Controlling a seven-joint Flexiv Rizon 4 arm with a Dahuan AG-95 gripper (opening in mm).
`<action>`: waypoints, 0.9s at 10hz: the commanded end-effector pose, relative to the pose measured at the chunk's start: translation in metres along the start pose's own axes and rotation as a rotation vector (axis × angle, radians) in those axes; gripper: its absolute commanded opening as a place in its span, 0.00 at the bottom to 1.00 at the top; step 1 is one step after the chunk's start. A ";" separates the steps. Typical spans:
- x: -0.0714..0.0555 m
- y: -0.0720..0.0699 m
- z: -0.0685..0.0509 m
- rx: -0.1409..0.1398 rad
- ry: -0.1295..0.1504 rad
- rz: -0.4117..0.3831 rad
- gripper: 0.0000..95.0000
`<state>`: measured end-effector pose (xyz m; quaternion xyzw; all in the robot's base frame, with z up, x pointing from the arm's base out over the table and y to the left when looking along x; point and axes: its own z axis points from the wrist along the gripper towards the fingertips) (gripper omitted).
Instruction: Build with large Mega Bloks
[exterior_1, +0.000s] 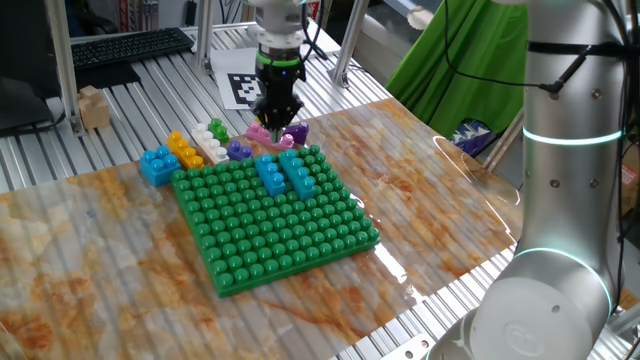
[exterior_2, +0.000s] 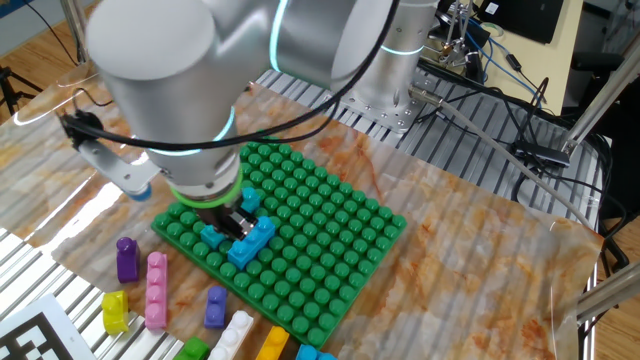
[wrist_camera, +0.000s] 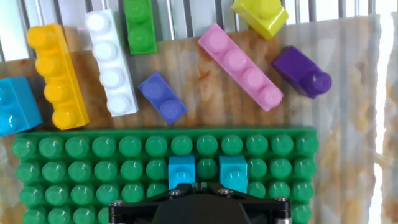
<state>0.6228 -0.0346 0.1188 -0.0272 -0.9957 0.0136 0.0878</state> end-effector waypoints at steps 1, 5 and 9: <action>-0.007 -0.008 -0.006 0.001 -0.002 -0.064 0.00; 0.008 -0.028 -0.017 0.010 0.005 -0.105 0.00; 0.022 -0.044 -0.023 0.038 0.011 -0.116 0.00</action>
